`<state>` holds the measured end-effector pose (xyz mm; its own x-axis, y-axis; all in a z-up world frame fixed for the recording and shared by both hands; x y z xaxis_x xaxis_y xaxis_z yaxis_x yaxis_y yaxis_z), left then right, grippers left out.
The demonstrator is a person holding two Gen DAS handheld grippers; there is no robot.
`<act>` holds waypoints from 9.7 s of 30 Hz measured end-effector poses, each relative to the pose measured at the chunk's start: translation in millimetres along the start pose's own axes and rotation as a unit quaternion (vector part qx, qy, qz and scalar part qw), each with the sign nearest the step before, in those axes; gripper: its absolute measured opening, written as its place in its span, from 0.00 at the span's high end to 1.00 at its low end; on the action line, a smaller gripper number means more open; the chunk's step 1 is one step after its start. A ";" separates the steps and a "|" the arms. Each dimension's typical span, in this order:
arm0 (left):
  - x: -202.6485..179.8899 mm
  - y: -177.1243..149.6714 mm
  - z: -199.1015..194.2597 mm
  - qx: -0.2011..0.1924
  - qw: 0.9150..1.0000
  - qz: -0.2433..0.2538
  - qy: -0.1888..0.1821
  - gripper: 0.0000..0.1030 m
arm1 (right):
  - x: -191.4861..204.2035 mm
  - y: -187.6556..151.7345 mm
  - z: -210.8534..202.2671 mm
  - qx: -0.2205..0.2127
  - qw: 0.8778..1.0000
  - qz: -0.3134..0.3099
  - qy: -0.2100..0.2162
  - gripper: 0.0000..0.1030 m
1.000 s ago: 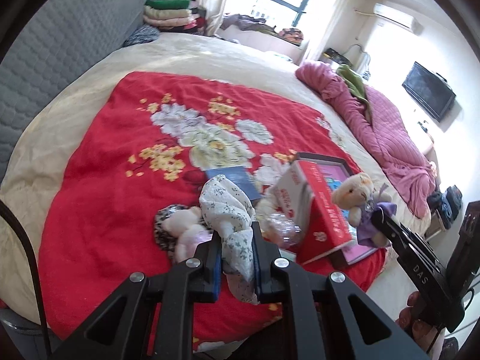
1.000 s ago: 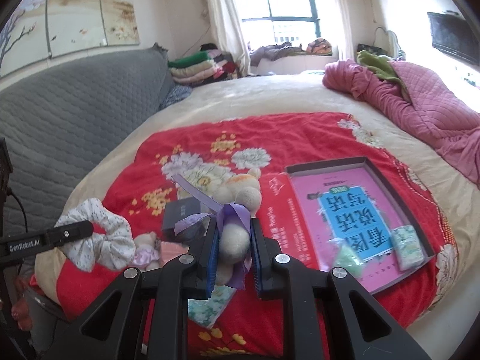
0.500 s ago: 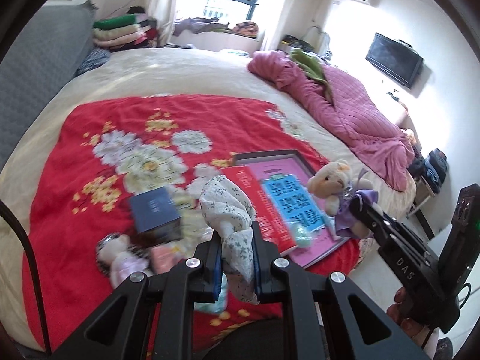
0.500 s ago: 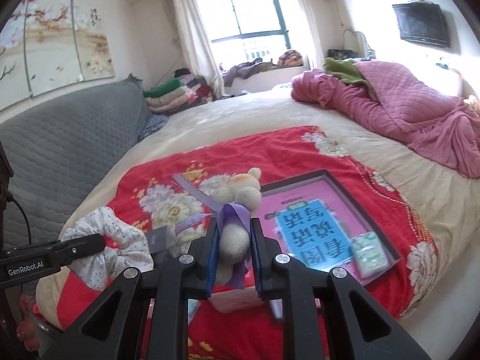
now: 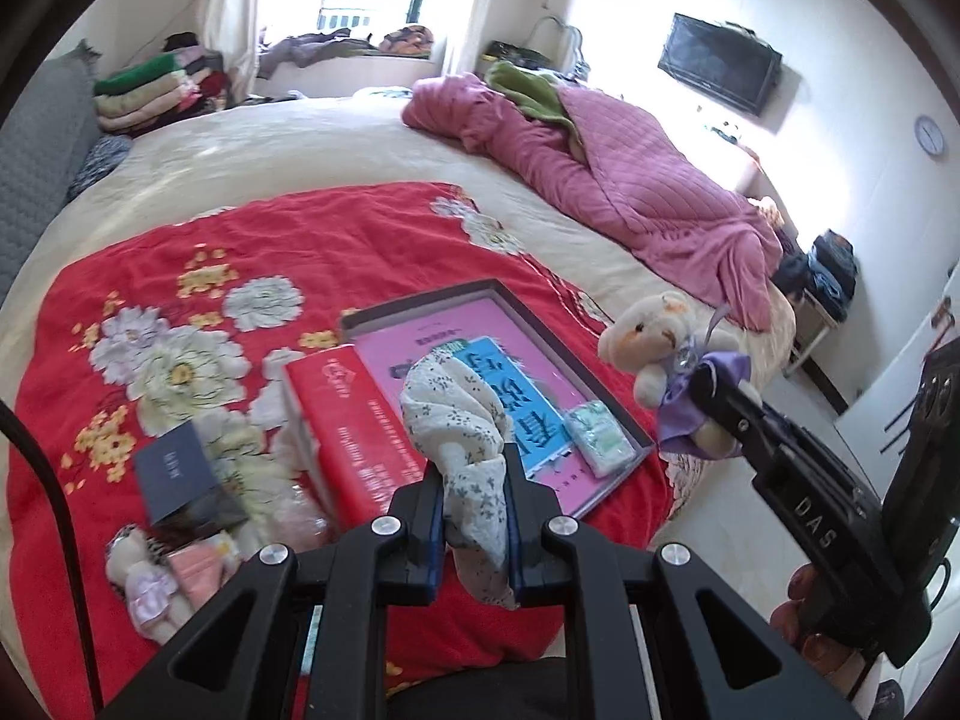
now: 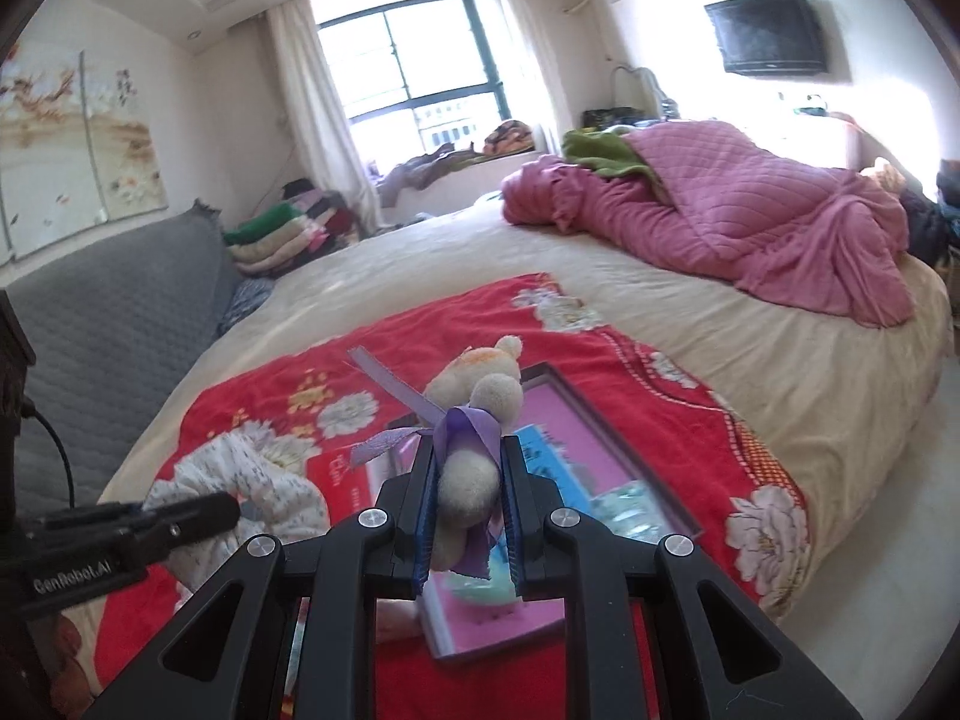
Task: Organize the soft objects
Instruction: 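Carry the scrunchie and teddy bear with both grippers over the pink-book tray, then open the left gripper to drop the scrunchie while the right releases the teddy bear, then move both open grippers back to the pile of items, then grasp the pink-dressed teddy bear with the left gripper while the right grasps the green tissue pack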
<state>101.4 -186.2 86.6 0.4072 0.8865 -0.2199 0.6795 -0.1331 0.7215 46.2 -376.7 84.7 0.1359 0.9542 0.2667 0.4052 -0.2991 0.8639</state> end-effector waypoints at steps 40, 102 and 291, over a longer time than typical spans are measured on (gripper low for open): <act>-49.0 -15.0 172.4 0.124 0.991 0.007 -0.053 0.85 | -74.2 -39.2 53.6 0.057 0.997 0.047 -0.037 0.81; -35.1 -39.7 191.3 0.164 0.986 0.022 -0.014 0.76 | -92.2 -83.1 101.4 0.131 0.989 0.040 -0.057 0.66; 316.5 -167.6 -33.4 0.109 0.926 -0.324 0.163 0.27 | 182.3 -211.2 126.7 0.300 0.945 -0.132 0.022 0.27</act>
<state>96.0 131.5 -82.0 -0.3105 0.8935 -0.3243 0.8383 0.4183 0.3498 100.0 -140.8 -103.2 -0.0746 0.9917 0.1050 0.8606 0.0108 0.5092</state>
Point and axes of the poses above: each gripper's, at about its wrist camera, not at the fingertips, and z roughly the way its jaws point, x to its left, y to its top, the point moved 2 cm from there along z, roughly the way its jaws point, and after that the axes turned 7 degrees about -x, right-handed, at the moved point
